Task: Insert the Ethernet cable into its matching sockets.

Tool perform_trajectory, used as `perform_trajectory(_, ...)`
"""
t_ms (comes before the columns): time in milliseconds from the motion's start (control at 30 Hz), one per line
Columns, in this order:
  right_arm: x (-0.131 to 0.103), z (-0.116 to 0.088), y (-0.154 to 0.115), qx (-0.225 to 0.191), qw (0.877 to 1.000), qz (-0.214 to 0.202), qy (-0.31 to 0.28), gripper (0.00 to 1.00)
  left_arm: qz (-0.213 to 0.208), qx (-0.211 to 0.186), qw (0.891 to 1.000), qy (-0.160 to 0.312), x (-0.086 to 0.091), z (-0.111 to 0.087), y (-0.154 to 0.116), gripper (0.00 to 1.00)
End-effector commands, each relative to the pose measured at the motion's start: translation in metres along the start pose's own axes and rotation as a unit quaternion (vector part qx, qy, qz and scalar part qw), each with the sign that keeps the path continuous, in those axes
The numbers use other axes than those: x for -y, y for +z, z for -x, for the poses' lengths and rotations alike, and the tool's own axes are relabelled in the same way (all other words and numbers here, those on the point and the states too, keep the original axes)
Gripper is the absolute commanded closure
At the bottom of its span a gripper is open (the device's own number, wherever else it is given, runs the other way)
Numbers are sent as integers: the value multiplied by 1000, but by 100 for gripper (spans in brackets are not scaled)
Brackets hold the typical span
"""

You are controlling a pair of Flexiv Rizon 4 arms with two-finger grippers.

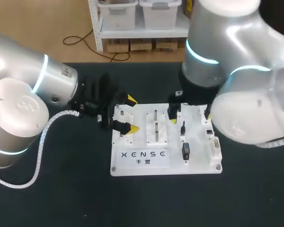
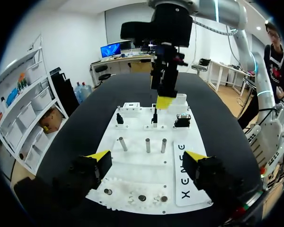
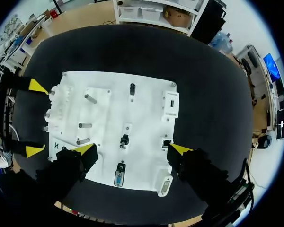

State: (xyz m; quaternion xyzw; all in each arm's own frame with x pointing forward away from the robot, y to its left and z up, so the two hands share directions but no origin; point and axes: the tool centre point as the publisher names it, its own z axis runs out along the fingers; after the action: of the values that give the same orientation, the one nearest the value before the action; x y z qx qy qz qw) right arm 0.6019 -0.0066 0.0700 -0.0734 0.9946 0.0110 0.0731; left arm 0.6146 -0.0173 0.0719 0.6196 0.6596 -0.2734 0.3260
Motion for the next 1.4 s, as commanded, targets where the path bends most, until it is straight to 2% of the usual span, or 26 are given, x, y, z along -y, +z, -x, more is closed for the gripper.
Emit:
perform_trajectory(33, -7, 4, 16, -4, 1000, -8, 2, 0, 0, -2, 1000, 0, 0, 0, 1, 0)
perform_trajectory(400, -12, -7, 43, -24, 1000, -1, 9, 0, 0, -2, 1000, 0, 0, 0, 1, 0)
perform_trajectory(700, -13, -12, 49, -25, 1000, -7, 15, 0, 0, -2, 1000, 0, 0, 0, 1, 0)
perform_trajectory(733, -13, -12, 49, -23, 1000, -9, 16, 13, 0, -2, 1000, 0, 0, 0, 1, 0)
perform_trajectory(767, -12, -11, 49, -21, 1000, -10, 16, 19, 0, -2, 1000, 0, 0, 0, 1, 0)
perform_trajectory(867, -11, -10, 51, -16, 1000, -12, 15, 19, 0, -2, 1000, 0, 0, 0, 1, 0)
perform_trajectory(900, -11, -9, 51, -15, 1000, -12, 15, 28, 0, -2, 1000, 0, 0, 0, 1, 0)
perform_trajectory(967, -11, -8, 52, -14, 1000, -12, 15, 36, 0, -2, 1000, 0, 0, 0, 1, 0)
perform_trajectory(1000, -11, -8, 52, -14, 1000, -12, 15, 44, 0, -2, 1000, 0, 0, 0, 1, 0)
perform_trajectory(1200, -10, -8, 53, -12, 1000, -12, 19, 66, 0, -2, 1000, 0, 0, 0, 1, 0)
perform_trajectory(1233, -9, -8, 53, -12, 1000, -13, 19, 71, 0, -2, 1000, 0, 0, 0, 1, 0)
perform_trajectory(1300, -9, -8, 53, -11, 1000, -12, 18, 93, 0, -2, 1000, 0, 0, 0, 1, 0)
perform_trajectory(1333, -9, -7, 53, -11, 1000, -12, 18, 100, 0, -2, 1000, 0, 0, 0, 1, 0)
perform_trajectory(1400, -10, -7, 53, -10, 1000, -11, 18, 100, 0, -2, 1000, 0, 0, 0, 1, 0)
